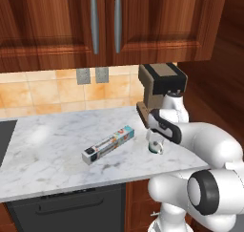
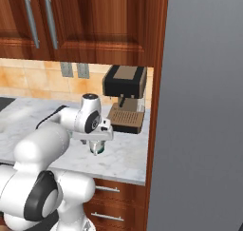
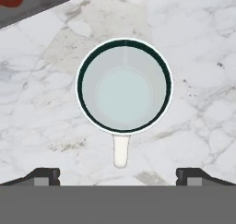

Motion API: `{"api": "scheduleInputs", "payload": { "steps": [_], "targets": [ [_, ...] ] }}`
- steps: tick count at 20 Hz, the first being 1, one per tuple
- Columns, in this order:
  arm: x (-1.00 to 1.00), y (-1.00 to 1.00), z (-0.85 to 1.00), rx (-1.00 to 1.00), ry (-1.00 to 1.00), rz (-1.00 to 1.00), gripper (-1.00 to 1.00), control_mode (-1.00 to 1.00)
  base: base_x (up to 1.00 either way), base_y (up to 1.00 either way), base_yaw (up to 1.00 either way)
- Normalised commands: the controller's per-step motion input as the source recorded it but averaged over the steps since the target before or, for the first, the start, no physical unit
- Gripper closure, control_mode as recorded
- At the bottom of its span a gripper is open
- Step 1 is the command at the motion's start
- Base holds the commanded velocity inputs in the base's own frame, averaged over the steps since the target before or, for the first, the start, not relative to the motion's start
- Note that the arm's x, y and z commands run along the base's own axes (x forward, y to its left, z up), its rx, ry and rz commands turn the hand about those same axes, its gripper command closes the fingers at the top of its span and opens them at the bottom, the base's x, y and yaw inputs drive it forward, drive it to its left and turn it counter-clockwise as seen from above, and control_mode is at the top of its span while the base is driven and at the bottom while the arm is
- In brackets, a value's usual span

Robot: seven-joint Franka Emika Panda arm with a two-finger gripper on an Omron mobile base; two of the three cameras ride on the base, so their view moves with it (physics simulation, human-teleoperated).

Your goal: Pick the mug from the counter and place it inside the microwave. Then close the microwave.

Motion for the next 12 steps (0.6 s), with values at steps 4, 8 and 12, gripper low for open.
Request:
{"api": "scheduleInputs", "payload": {
  "steps": [4, 8, 12],
  "targets": [
    [0.0, 0.02, -0.18, 0.0, 0.0, 0.05, -1.0, -1.0, 0.0, 0.0, 0.0],
    [0.0, 0.0, -0.19, 0.0, 0.0, 0.02, -1.0, -1.0, 0.0, 0.0, 0.0],
    [0.0, 0.0, -0.19, 0.0, 0.0, 0.0, -1.0, -1.0, 0.0, 0.0, 0.0]
  ]
}}
